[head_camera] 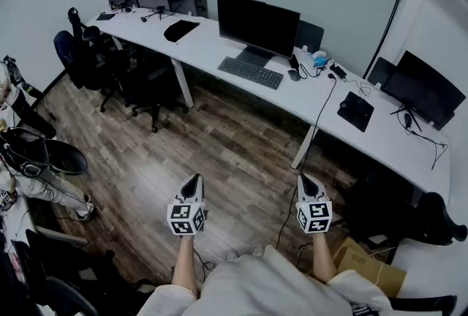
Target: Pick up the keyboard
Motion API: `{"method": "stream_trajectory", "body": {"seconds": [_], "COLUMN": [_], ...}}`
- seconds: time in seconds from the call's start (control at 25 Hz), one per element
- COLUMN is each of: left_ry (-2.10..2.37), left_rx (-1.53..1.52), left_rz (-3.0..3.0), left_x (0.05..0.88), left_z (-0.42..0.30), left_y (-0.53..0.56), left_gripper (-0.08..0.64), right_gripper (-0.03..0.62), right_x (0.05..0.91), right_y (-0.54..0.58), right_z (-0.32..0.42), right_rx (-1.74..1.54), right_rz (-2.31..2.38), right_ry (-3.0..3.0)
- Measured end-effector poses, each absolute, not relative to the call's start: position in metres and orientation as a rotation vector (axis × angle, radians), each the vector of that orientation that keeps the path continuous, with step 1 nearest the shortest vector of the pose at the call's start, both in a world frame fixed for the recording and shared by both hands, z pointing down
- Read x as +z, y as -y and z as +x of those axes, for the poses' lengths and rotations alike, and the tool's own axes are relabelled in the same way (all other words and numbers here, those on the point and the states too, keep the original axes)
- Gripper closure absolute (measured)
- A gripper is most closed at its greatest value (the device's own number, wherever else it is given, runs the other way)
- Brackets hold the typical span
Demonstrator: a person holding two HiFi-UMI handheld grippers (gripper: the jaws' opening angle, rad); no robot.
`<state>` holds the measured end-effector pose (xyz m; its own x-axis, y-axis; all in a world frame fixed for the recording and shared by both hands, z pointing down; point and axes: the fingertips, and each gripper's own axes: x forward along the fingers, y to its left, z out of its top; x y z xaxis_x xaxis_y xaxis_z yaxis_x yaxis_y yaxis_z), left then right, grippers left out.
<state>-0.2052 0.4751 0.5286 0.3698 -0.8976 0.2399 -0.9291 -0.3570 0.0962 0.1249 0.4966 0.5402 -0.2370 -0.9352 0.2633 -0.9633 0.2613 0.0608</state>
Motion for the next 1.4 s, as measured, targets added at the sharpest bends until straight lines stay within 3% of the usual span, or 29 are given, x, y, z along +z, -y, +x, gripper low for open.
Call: {"method": "stream_trajectory", "body": {"seconds": [0.6, 0.64, 0.72, 0.84, 1.4], "left_ry": [1.588, 1.563, 1.532, 1.536, 1.605], "left_rx": [0.193, 0.186, 0.193, 0.207, 0.227], "left_rz": [2.436, 2.444, 2.467, 2.487, 2.481], "left_x": [0.533, 0.534, 0.537, 0.537, 0.534], "left_z": [-0.195, -0.192, -0.185, -0.178, -0.146], "left_y": [-0.482, -0.482, -0.481, -0.479, -0.462], "left_gripper": [0.543, 0.527, 0.309, 0.25, 0.249], "right_gripper": [0.591, 0.535, 0.332, 0.227, 0.221], "right_x": [0.542, 0.542, 0.543, 0.545, 0.554], "right_y": [-0.502, -0.501, -0.498, -0.494, -0.473], "right_z": [0.127, 0.126, 0.125, 0.131, 0.156], "right_rx": [0.191, 0.2, 0.205, 0.181, 0.177], "right_rz": [1.754, 1.739, 1.727, 1.74, 1.659], "right_ry": [2.339, 2.36, 2.385, 2.377, 2.418]}}
